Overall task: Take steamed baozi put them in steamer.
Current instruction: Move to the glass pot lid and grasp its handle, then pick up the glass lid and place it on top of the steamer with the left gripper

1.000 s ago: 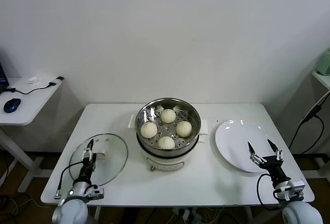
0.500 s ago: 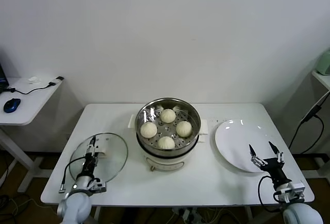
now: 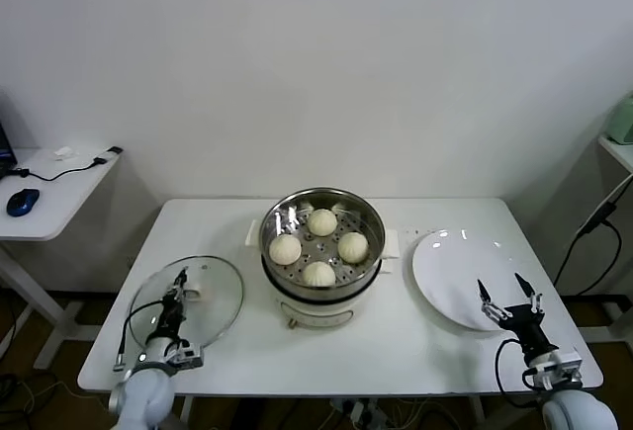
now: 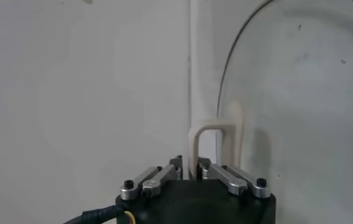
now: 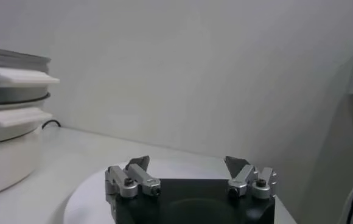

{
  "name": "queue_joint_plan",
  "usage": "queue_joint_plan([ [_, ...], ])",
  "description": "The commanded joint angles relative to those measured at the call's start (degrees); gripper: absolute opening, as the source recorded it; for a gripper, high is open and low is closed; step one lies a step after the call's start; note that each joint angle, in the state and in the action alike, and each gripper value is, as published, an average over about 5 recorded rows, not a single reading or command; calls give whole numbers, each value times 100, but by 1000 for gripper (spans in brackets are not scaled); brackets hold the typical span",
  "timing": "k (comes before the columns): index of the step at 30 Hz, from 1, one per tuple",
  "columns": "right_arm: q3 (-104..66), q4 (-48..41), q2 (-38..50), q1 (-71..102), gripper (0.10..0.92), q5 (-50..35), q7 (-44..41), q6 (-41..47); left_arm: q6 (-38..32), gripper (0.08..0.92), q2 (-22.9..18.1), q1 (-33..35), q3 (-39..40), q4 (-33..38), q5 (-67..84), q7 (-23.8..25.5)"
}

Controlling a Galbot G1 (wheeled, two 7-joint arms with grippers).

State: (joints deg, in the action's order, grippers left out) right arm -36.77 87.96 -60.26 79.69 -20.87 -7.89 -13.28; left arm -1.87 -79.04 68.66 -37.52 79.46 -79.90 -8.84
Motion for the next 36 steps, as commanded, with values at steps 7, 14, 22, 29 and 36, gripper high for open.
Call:
queue_joint_plan([
  [7,-2,-218,61,-184,823,58,-2,-12,194,151,332,643,-83,1578,715,113],
  [14,70,-440,119,-469,823,74,5,-17,1129,151,1039,1543,-252,3395,1134,396],
  [22,299,-747,228,-876,823,174,96,-7,2803,151,1818,1676,281,4746,1323,1084],
  [29,551,-1006,328,-1243,823,209,128,11,4049,151,2366,426,1652,4796,673,2099],
  [36,772,-1163,291,-1547,823,205,139,31,4687,151,1801,-1272,3216,4585,-401,3944],
])
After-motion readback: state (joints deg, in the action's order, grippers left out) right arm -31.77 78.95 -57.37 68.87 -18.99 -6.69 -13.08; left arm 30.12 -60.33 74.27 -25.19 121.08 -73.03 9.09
